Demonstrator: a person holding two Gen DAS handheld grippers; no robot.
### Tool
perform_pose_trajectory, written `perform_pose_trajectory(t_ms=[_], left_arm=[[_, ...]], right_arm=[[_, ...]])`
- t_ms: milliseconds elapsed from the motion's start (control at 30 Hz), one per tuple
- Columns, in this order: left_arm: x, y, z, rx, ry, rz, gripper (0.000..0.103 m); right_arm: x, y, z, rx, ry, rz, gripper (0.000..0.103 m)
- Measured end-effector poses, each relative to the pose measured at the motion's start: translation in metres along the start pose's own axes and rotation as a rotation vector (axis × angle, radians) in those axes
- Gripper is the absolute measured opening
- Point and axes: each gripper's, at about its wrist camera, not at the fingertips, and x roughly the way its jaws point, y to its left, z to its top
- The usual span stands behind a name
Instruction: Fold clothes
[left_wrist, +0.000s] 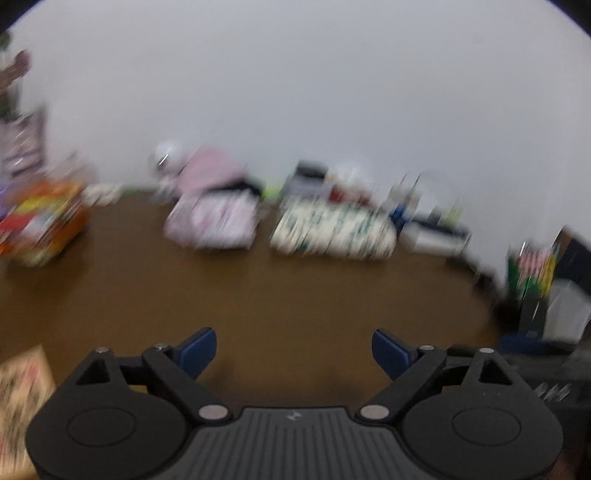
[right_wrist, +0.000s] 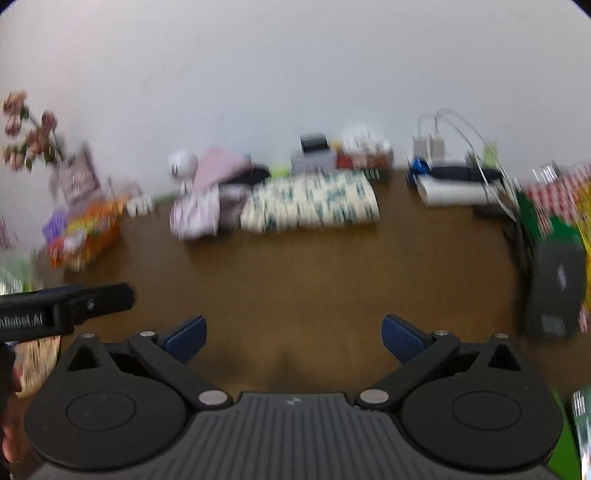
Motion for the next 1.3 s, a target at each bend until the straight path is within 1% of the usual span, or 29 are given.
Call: perform_pose_trajectory(t_ms=[67,133,200,267,300,367,433,533,600,667,733,800,967,1100,1300], left_arm=[[-0.001,-0.004,-0.028,0.003,0.036,0.051,0.091],[0.001,-0.012,-0.049,0.04,0.066,0.089,0.091],[0.005,-0.017,-0.059,0.045,0.082,0.09,0.091],[0.007,-0.023,-0.065,0.051,0.084,0.096,0.091],[0.008,-0.025,-0.067,0.058,0.082,0.106,0.091],[0.01,-0.029,-0.072,0.071,0.079,0.126,0.091],[0.013,-0.031,-0.077,0.082,0.093,0.135,0.091],[0.019,-0.032,-0.08,0.077,0.074,0.143,0.093],[0.024,-0.034,-0.08,0.077,0.06,0.161,0.1],[0.029,-0.033,-0.077,0.057,0.072,0.173,0.103],[0.033,-0.032,-0.074,0.05,0.073,0.183,0.103],[0.037,-0.03,-0.072,0.049,0.074,0.178,0.103],[0.034,-0.034,-0.074,0.041,0.074,0.186,0.103],[0.028,-0.037,-0.079,0.058,0.067,0.166,0.103],[0.028,-0.039,-0.08,0.056,0.064,0.165,0.103]], right_arm=[[-0.011,-0.006,-0.024,-0.019,0.015,-0.008,0.103],[-0.016,-0.016,-0.041,-0.059,0.019,-0.022,0.103],[-0.011,-0.026,-0.052,-0.07,0.079,-0.053,0.103],[-0.005,-0.031,-0.057,-0.044,0.14,-0.109,0.103],[-0.003,-0.031,-0.059,-0.038,0.143,-0.125,0.103],[0.0,-0.03,-0.061,-0.039,0.128,-0.118,0.103],[0.002,-0.026,-0.063,-0.067,0.11,-0.113,0.103],[0.008,-0.02,-0.063,-0.107,0.103,-0.137,0.103],[0.011,-0.02,-0.061,-0.094,0.096,-0.151,0.103],[0.012,-0.018,-0.06,-0.075,0.089,-0.171,0.103],[0.012,-0.018,-0.063,-0.074,0.083,-0.186,0.103],[0.012,-0.016,-0.064,-0.067,0.081,-0.192,0.103],[0.017,-0.014,-0.062,-0.064,0.081,-0.193,0.103],[0.017,-0.014,-0.062,-0.063,0.081,-0.192,0.102],[0.012,-0.013,-0.065,-0.071,0.082,-0.182,0.102]])
